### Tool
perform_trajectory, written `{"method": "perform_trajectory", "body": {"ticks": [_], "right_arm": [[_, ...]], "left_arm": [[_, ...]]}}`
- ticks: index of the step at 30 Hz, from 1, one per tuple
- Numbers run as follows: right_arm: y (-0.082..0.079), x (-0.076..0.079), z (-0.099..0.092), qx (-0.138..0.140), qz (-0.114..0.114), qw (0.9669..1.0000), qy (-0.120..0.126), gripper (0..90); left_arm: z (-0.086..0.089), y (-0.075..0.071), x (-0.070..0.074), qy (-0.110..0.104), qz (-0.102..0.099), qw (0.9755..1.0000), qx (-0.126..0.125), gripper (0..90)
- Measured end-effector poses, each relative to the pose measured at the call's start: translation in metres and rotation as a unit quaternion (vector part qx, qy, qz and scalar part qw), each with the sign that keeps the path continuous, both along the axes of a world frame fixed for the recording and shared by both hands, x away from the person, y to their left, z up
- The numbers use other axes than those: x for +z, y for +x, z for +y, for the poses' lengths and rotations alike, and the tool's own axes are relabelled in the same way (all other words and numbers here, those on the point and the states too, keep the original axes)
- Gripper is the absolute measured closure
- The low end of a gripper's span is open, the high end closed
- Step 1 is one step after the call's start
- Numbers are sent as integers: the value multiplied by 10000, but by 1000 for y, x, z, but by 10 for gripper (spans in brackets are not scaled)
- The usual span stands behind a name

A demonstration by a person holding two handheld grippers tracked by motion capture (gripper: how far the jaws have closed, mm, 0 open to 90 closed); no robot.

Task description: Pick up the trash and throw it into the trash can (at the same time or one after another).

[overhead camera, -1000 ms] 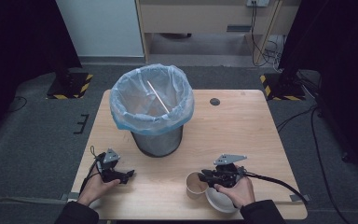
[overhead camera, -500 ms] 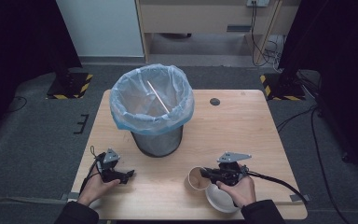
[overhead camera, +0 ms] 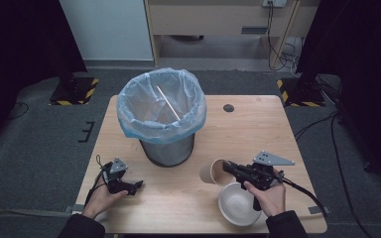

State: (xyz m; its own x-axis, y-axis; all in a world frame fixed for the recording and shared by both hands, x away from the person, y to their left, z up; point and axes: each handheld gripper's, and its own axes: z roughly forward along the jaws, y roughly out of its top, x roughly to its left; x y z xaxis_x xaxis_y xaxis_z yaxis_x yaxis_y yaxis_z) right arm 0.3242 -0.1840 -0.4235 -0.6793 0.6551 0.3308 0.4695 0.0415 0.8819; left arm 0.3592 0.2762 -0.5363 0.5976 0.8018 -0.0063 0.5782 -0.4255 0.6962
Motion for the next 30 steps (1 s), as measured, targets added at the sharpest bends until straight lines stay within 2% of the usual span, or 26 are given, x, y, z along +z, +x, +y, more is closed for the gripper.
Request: {"method": "perform_trajectory", "body": {"ticks": [5, 11, 14, 21, 30], "right_arm": [[0, 16, -12, -160, -215, 9990, 351, 844], [0, 31, -27, -396, -466, 9951, 780, 845], [0, 42, -35, -505, -596, 9930, 890, 845], [6, 75, -47, -669, -930, 9837, 1384, 845], [15, 117, -52, -887, -1369, 9709, 1754, 846]], "left_arm": [[0, 0, 0, -1, 0, 10000, -1, 0], [0, 0, 0, 0, 0, 10000, -1, 0], [0, 0, 0, 1, 0, 10000, 0, 0], [0, 0, 0, 3, -4, 10000, 4, 0], [0, 0, 0, 5, -4, 10000, 3, 0]]}}
